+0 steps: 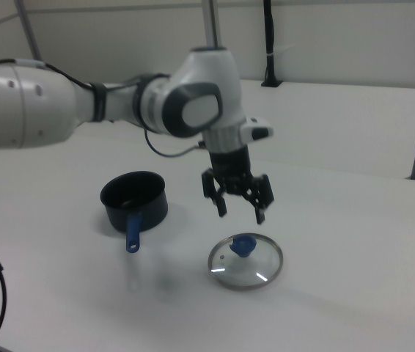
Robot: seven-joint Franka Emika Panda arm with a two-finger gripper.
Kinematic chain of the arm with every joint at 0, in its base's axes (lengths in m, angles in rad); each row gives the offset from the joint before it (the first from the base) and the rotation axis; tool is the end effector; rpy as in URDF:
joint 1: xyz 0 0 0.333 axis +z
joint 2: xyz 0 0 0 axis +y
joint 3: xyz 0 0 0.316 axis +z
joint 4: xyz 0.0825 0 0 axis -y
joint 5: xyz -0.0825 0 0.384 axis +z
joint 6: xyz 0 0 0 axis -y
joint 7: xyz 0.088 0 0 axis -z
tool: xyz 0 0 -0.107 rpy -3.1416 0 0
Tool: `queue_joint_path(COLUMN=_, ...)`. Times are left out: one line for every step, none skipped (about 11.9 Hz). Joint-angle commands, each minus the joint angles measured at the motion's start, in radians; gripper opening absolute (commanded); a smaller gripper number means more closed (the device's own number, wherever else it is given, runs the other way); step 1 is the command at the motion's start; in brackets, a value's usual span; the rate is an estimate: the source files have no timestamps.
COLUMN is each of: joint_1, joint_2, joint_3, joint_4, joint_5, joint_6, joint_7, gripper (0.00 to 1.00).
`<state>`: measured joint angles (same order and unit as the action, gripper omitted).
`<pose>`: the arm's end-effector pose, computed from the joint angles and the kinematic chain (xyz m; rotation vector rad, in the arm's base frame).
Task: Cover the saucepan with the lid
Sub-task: 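Move the gripper down to the glass lid and grasp its blue knob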
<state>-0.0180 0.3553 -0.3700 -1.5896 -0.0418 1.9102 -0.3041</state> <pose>0.6170 -0.2256 0.4413 2.9872 -0.0736 -0.1004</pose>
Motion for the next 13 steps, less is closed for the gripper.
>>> queue_joint_path(joint_1=-0.005, joint_2=0.053, joint_3=-0.012, joint_4=-0.024, joint_5=-0.004, joint_6=0.093, joint_7=-0.042, gripper=1.00)
queue_joint_path(joint_1=-0.002, joint_2=0.074, joint_3=-0.010, joint_4=-0.024, joint_5=-0.004, joint_6=0.099, joint_7=-0.085, gripper=1.00)
queue_joint_path(joint_1=0.001, joint_2=0.091, joint_3=-0.010, joint_4=-0.026, joint_5=-0.003, joint_6=0.101, joint_7=-0.137, gripper=1.00)
queue_joint_path(joint_1=0.007, joint_2=0.111, joint_3=-0.009, joint_4=-0.030, joint_5=-0.001, joint_6=0.104, joint_7=-0.145, gripper=1.00)
queue_joint_path(joint_1=0.021, joint_2=0.126, joint_3=-0.009, joint_4=-0.035, joint_5=-0.001, joint_6=0.118, joint_7=-0.144, gripper=1.00)
queue_joint_path(joint_1=0.027, joint_2=0.137, joint_3=-0.007, joint_4=-0.044, joint_5=-0.001, joint_6=0.144, joint_7=-0.138, gripper=1.00)
queue_joint_path(joint_1=0.033, joint_2=0.148, joint_3=-0.006, joint_4=-0.055, joint_5=0.000, joint_6=0.182, joint_7=-0.124, gripper=0.96)
queue_joint_path(joint_1=0.038, joint_2=0.151, joint_3=-0.003, joint_4=-0.055, joint_5=0.005, joint_6=0.191, joint_7=-0.113, gripper=0.88)
queue_joint_path(joint_1=0.038, joint_2=0.151, joint_3=-0.001, joint_4=-0.055, joint_5=0.008, joint_6=0.191, joint_7=-0.112, gripper=0.75)
queue_joint_path(joint_1=0.044, joint_2=0.149, joint_3=-0.001, joint_4=-0.052, joint_5=0.008, joint_6=0.188, joint_7=-0.113, gripper=0.60)
queue_joint_path(joint_1=0.047, joint_2=0.142, joint_3=-0.001, joint_4=-0.049, joint_5=0.008, joint_6=0.178, joint_7=-0.118, gripper=0.49)
queue_joint_path(joint_1=0.047, joint_2=0.134, joint_3=-0.001, joint_4=-0.049, joint_5=0.008, joint_6=0.170, joint_7=-0.118, gripper=0.44)
queue_joint_path(joint_1=0.049, joint_2=0.117, joint_3=-0.003, joint_4=-0.043, joint_5=0.008, joint_6=0.130, joint_7=-0.119, gripper=0.42)
